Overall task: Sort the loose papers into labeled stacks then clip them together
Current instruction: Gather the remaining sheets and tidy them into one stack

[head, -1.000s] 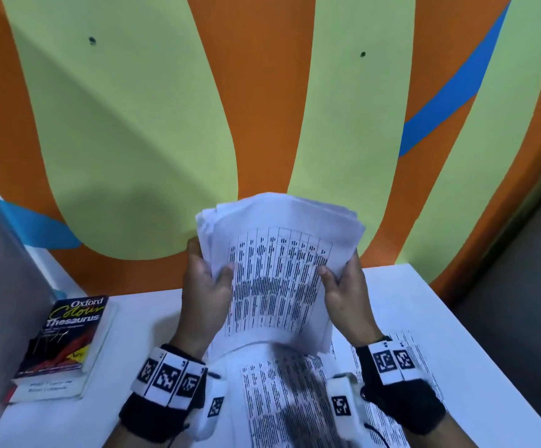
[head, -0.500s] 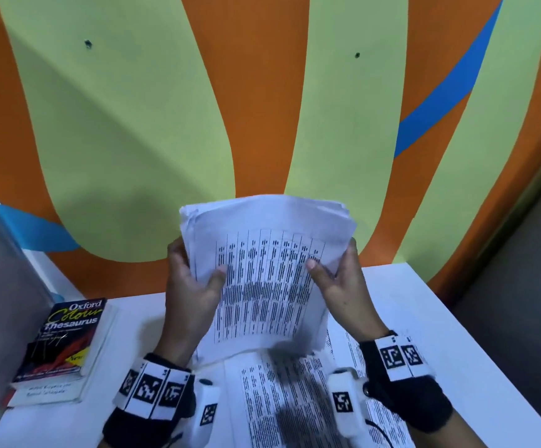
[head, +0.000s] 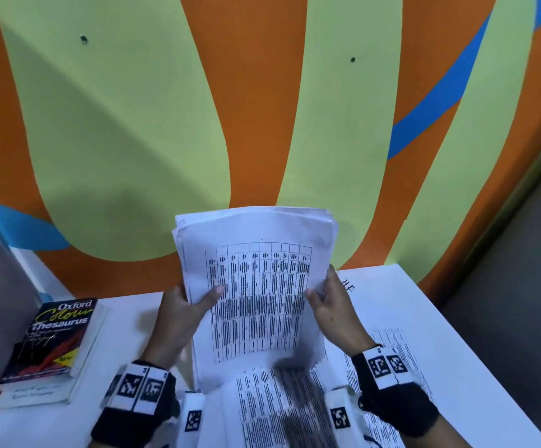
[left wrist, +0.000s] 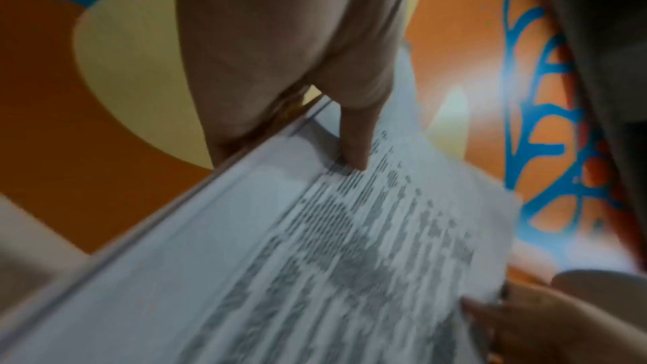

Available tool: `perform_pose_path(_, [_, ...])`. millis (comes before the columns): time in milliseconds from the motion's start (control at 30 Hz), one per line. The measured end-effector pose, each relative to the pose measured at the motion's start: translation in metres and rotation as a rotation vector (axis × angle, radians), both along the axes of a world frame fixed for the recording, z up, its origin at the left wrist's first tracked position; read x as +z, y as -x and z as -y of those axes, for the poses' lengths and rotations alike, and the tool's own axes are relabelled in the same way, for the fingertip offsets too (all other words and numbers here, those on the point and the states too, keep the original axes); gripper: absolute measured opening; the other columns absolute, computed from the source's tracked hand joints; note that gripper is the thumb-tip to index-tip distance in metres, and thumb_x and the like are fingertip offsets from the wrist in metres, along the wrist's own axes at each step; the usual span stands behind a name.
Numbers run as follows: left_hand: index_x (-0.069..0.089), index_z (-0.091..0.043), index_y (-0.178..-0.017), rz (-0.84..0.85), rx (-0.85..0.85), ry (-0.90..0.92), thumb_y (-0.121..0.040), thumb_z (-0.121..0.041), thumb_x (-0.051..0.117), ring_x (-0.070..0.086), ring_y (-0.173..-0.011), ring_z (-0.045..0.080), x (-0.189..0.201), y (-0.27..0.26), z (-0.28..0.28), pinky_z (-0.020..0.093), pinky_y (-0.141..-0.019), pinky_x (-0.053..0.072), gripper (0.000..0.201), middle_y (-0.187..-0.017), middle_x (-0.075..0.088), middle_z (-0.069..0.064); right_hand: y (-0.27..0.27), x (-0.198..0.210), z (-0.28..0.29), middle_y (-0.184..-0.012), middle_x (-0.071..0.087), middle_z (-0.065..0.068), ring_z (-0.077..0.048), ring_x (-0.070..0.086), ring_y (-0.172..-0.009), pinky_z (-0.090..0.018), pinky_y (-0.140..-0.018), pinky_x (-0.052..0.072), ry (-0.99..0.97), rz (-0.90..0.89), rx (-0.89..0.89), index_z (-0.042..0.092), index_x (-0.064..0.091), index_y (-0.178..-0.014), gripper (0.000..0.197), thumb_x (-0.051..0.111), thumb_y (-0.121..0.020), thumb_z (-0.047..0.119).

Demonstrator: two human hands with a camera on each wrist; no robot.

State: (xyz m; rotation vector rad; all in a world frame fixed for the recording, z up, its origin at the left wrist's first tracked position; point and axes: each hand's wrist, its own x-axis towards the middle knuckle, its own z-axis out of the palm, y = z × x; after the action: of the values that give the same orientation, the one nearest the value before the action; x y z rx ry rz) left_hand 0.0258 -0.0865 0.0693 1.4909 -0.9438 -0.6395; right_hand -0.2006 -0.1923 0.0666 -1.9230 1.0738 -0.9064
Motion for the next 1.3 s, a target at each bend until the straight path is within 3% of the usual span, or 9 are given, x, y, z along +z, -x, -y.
perform_pose_path(100, [0.048, -0.02, -0.056, 0.14, 0.092, 0.011, -0.083, -0.014, 0.071, 0.043, -0.035, -0.008, 0.008, 0.009, 0.0, 0.006, -0.041, 0.029, 0.036, -0.035, 0.048, -0.018, 0.004, -0.029, 0.001, -0.101, 0.058, -0.018, -0.026, 0.057, -0.087, -0.045, -0.086, 0.05, 0.021, -0.12, -0.076, 0.01, 0.045, -0.123, 0.033, 0.055, -0.092, 0.007])
perform_pose_path(200, [0.069, 0.003, -0.082, 0.213, 0.192, 0.114, -0.083, -0.02, 0.071, 0.068, -0.066, 0.008, 0.018, 0.001, -0.001, 0.013, -0.052, 0.04, 0.023, -0.075, 0.072, 0.016, 0.016, -0.059, -0.009, -0.125, 0.045, -0.013, -0.026, 0.05, -0.115, -0.038, -0.094, 0.046, -0.117, -0.454, -0.188, 0.016, 0.035, -0.136, 0.064, 0.063, -0.084, 0.041])
perform_pose_path(333, [0.062, -0.003, -0.114, 0.395, 0.322, 0.278, -0.088, -0.019, 0.066, 0.058, -0.091, 0.018, 0.033, -0.022, -0.007, 0.027, -0.077, 0.045, 0.031, -0.101, 0.064, 0.006, 0.022, -0.096, -0.039, -0.142, 0.027, -0.018, -0.038, 0.029, -0.133, -0.054, -0.102, 0.04, -0.341, -0.946, -0.087, 0.02, 0.025, -0.14, 0.115, 0.064, -0.051, 0.082])
perform_pose_path(467, [0.061, -0.003, -0.094, 0.542, 0.428, 0.339, -0.088, -0.015, 0.065, 0.053, -0.074, 0.019, 0.043, -0.039, -0.01, 0.023, -0.06, 0.038, 0.014, -0.083, 0.056, 0.012, 0.018, -0.111, -0.048, -0.145, 0.024, -0.021, -0.039, 0.031, -0.133, -0.052, -0.104, 0.041, -0.361, -0.939, -0.089, 0.015, 0.014, -0.146, 0.115, 0.078, -0.061, 0.058])
perform_pose_path(600, [0.064, -0.014, -0.101, 0.483, 0.445, 0.38, -0.087, -0.015, 0.067, 0.057, -0.078, 0.003, 0.042, -0.041, -0.013, 0.007, -0.071, 0.042, 0.015, -0.093, 0.06, 0.005, 0.014, -0.108, -0.049, -0.137, 0.038, -0.016, -0.034, 0.042, -0.126, -0.049, -0.1, 0.045, -0.353, -0.888, -0.139, 0.012, 0.022, -0.137, 0.106, 0.082, -0.059, 0.051])
perform_pose_path(700, [0.063, -0.006, -0.111, 0.442, 0.437, 0.374, -0.088, -0.016, 0.067, 0.06, -0.091, 0.016, 0.037, -0.039, -0.013, 0.022, -0.077, 0.048, 0.026, -0.1, 0.061, 0.002, 0.013, -0.1, -0.047, -0.14, 0.026, -0.016, -0.037, 0.029, -0.132, -0.053, -0.1, 0.043, -0.33, -0.936, -0.238, 0.014, 0.02, -0.137, 0.109, 0.083, -0.057, 0.051])
perform_pose_path(967, [0.063, -0.003, -0.107, 0.409, 0.4, 0.357, -0.087, -0.019, 0.067, 0.062, -0.092, 0.025, 0.034, -0.03, -0.01, 0.036, -0.083, 0.051, 0.026, -0.099, 0.063, 0.005, 0.014, -0.101, -0.038, -0.134, 0.041, -0.017, -0.033, 0.047, -0.122, -0.046, -0.1, 0.047, -0.431, -0.885, -0.208, 0.01, 0.027, -0.13, 0.106, 0.087, -0.052, 0.05])
perform_pose_path(1133, [0.064, 0.001, -0.105, 0.426, 0.387, 0.379, -0.086, -0.015, 0.068, 0.06, -0.088, 0.022, 0.033, -0.025, -0.008, 0.019, -0.077, 0.046, 0.025, -0.095, 0.063, 0.007, 0.007, -0.094, -0.04, -0.146, 0.014, -0.017, -0.04, 0.02, -0.136, -0.055, -0.1, 0.042, -0.409, -0.943, -0.27, 0.019, 0.015, -0.14, 0.116, 0.089, -0.054, 0.043])
perform_pose_path(1300, [0.064, 0.003, -0.105, 0.421, 0.367, 0.372, -0.086, -0.015, 0.067, 0.06, -0.089, 0.024, 0.034, -0.018, -0.006, 0.032, -0.081, 0.045, 0.026, -0.097, 0.064, 0.016, 0.004, -0.093, -0.04, -0.133, 0.033, -0.019, -0.036, 0.052, -0.115, -0.041, -0.096, 0.05, -0.445, -0.835, -0.277, 0.013, 0.022, -0.133, 0.098, 0.088, -0.062, 0.028])
